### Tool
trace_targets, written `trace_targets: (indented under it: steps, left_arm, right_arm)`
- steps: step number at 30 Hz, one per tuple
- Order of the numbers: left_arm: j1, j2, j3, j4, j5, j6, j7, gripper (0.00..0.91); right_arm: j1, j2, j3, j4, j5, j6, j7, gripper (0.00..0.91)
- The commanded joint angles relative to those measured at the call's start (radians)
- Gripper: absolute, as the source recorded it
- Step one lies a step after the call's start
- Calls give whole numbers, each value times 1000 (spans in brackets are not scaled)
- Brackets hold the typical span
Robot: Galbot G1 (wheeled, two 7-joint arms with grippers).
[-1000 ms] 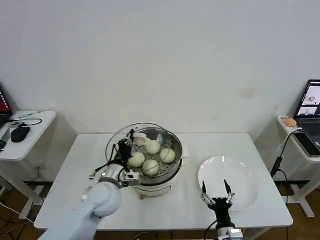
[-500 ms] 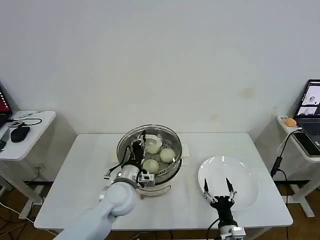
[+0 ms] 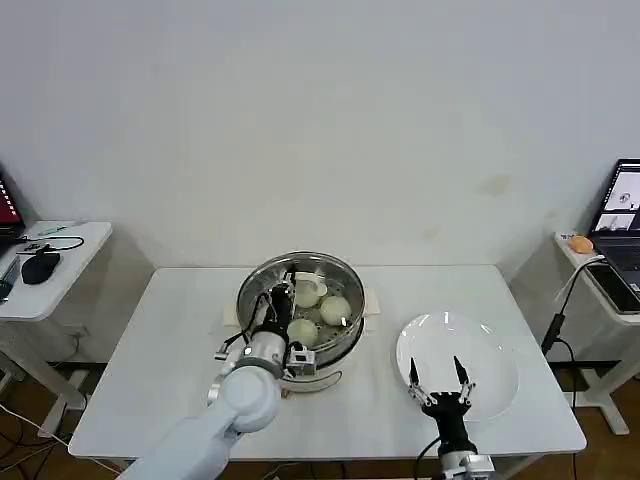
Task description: Take steamed baozi put them in steamer then cover it.
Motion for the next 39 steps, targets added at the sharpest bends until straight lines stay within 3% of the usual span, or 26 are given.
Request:
trace_targets:
  steps: [1,39]
  left_arm:
    - [1,-6,2,11,8,3,0,0]
    - [-6,-23,23,71,16,0,-34,0]
  right_arm:
    - [-3,0,0,3,2,1,-1,907]
    - [-12,-1,-2,4,1,9,-1,907]
